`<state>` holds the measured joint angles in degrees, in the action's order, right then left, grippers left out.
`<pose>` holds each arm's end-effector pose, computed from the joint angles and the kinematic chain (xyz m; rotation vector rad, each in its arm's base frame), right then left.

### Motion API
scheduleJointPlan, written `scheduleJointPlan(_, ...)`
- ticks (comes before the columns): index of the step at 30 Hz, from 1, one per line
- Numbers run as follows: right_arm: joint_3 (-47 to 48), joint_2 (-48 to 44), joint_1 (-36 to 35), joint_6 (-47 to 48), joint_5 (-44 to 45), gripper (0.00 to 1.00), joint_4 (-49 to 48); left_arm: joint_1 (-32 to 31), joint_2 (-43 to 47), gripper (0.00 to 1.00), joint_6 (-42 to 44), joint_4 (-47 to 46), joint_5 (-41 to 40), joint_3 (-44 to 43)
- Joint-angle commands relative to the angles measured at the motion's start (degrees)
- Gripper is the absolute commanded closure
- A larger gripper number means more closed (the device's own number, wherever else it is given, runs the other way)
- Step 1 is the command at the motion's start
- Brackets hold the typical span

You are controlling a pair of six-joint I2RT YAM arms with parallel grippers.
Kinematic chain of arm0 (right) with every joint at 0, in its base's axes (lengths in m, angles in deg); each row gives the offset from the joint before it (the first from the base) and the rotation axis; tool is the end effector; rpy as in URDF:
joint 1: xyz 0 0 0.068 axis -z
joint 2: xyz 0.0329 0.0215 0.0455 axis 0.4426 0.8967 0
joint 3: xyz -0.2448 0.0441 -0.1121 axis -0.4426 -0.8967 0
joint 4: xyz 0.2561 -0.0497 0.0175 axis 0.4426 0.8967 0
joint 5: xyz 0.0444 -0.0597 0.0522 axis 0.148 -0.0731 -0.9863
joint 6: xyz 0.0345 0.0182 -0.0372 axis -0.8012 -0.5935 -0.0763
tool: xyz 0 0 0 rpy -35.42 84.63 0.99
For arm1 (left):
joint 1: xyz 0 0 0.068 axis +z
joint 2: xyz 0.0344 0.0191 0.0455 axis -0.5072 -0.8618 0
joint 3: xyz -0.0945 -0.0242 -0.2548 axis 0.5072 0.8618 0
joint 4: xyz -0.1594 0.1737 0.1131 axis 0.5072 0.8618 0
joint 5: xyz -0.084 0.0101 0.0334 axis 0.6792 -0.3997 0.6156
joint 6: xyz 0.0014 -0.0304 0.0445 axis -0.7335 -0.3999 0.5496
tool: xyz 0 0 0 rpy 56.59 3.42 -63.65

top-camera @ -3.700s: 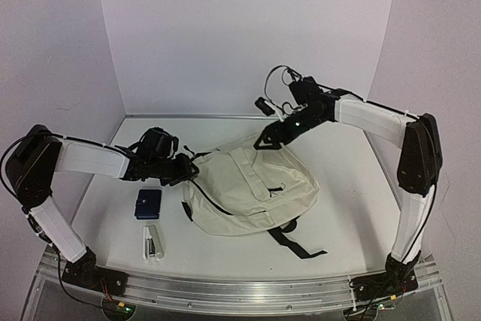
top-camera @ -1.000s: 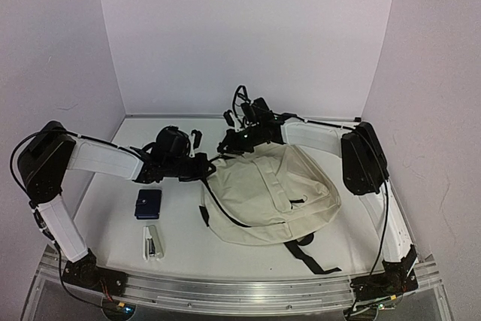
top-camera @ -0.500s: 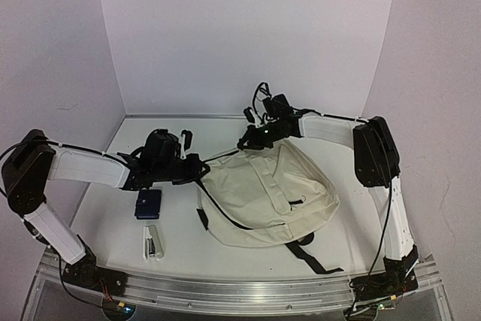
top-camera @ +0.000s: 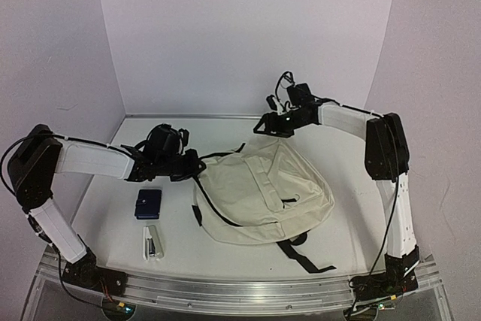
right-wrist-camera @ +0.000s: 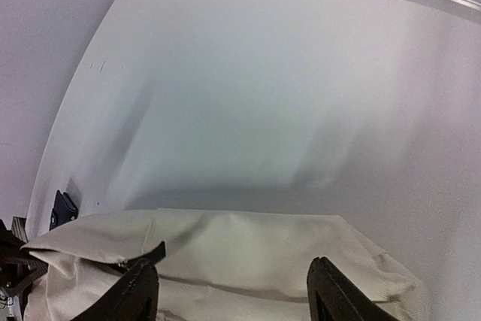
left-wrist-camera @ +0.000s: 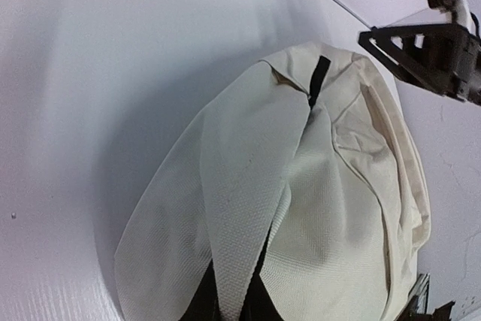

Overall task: Pack the student bag
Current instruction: Zip the student bag at the center of the board, then adjust the student bag at the center of the board.

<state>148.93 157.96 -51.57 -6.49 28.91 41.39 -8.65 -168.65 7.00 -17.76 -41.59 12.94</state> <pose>0.4700 0.2439 0.2171 -0.5896 2.2659 1.0002 0.2689 -0.2220 0.1935 -0.0671 2.3413 -0.8626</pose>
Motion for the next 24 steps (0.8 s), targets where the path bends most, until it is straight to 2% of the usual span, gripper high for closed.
scheduleJointPlan(1, -4.1, -14.1, -0.3, 7.8, -4.5, 0.26, 7.4, 1.7, -0.3, 0.85, 1.6, 0.1, -1.0, -4.9)
scheduleJointPlan(4, -10.4, -19.0, 1.4, 14.3, -0.6, 0.22, 11.2, 7.4, -1.4, 0.91, 2.3, 1.2, 6.3, -7.3)
scheduleJointPlan(7, -16.0, -20.9, 5.0, 15.5, 0.0, 0.21, 13.0, 9.6, -5.2, 0.95, 7.6, 3.7, 7.7, -13.4)
scheduleJointPlan(11, -19.6, -21.2, 9.3, 16.3, -1.5, 0.23, 15.4, 11.4, -11.9, 0.89, 13.3, 9.0, 9.4, -24.9)
scheduleJointPlan(13, -21.5, -21.4, 9.6, 16.9, -1.9, 0.23, 16.0, 13.1, -13.6, 0.81, 12.9, 9.7, 11.2, -27.7)
scheduleJointPlan(16, -22.8, -20.3, 9.5, 16.3, -4.2, 0.24, 16.7, 13.3, -12.9, 0.52, 11.3, 10.1, 11.8, -28.7)
scheduleJointPlan(20, -21.8, -17.8, 9.6, 15.9, -3.7, 0.24, 17.1, 12.1, -6.4, 0.35, 6.9, 7.8, 12.1, -20.9)
scheduleJointPlan(24, -17.6, -12.4, 9.5, 15.9, -2.2, 0.22, 17.5, 5.7, 2.0, 0.16, 5.5, 9.1, 4.7, -12.1)
